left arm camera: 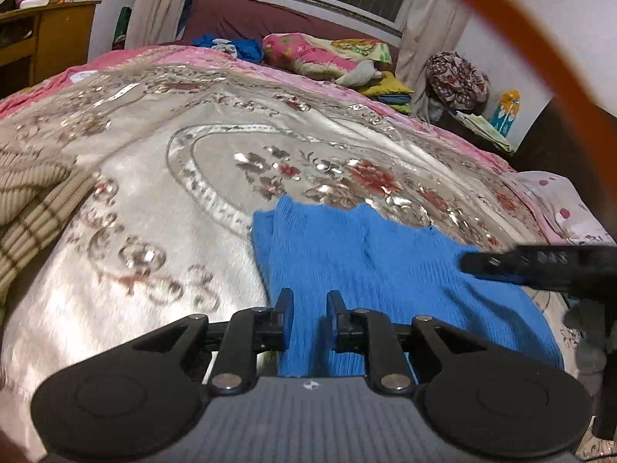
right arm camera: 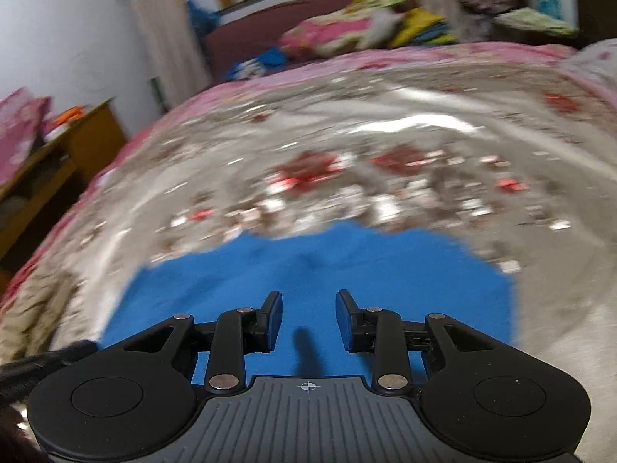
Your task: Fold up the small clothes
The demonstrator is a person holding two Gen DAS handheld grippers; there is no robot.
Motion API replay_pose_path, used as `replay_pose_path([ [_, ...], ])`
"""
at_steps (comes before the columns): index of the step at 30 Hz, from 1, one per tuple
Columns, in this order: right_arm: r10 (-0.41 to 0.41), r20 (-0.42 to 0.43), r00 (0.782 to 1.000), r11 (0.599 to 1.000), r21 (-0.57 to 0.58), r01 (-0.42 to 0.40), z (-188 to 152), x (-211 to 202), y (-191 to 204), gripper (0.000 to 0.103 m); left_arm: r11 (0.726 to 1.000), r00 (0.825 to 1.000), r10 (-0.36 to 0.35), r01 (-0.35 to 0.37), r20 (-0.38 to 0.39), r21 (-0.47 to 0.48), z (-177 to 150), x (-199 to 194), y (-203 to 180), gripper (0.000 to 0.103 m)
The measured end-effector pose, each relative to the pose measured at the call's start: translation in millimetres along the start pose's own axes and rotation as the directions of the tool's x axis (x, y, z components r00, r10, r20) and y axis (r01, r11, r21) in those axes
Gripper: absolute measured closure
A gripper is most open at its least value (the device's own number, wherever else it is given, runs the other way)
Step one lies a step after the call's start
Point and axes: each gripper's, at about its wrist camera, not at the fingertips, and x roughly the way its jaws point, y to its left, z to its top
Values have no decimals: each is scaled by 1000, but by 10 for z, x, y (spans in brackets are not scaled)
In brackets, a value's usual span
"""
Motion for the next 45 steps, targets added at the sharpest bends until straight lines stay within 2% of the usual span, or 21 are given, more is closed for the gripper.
replay_pose_path([
  [4, 92, -54, 994, 994, -50, -94, -24, 220, 501, 73, 1000, 1000, -14, 14, -16, -20, -63, 2, 101, 79],
  [6, 119, -91, 989, 992, -40, -123, -36, 390, 692, 72, 999, 1000, -24, 24, -20, -21, -64, -15, 148, 78],
  [8, 130, -132, 983, 991, -13, -132, -45, 599, 822, 72, 998, 999, -42, 41, -29, -44, -58, -21, 214, 78],
  [11, 159, -168, 973, 985, 87, -147, -71, 815, 882, 70, 996, 997, -60, 56, -41, -75, -45, -23, 304, 78],
  [14, 163, -166, 973, 985, 77, -152, -41, 821, 1006, 65, 994, 996, -72, 68, -43, -86, -46, -31, 337, 77],
  [18, 130, -171, 977, 991, 2, -131, 32, 802, 1155, 65, 993, 994, -94, 89, -51, -77, -59, -44, 297, 77],
  [22, 140, -169, 976, 990, 1, -142, 102, 787, 1240, 65, 995, 995, -95, 93, -42, -42, -69, -75, 241, 72],
  [27, 40, -196, 980, 993, -101, -61, 111, 902, 1457, 65, 995, 994, -99, 98, -36, -31, -62, -119, 238, 72],
  [33, 8, -211, 978, 991, -132, -37, 91, 1001, 1564, 58, 994, 994, -99, 96, -47, -45, -58, -114, 276, 70],
  [37, -22, -226, 974, 987, -162, -15, 75, 1093, 1584, 58, 995, 993, -97, 94, -63, -43, -80, -72, 264, 70],
  [45, -20, -223, 975, 987, -162, -17, 57, 1126, 1581, 53, 993, 989, -112, 108, -99, -49, -136, -4, 239, 69],
])
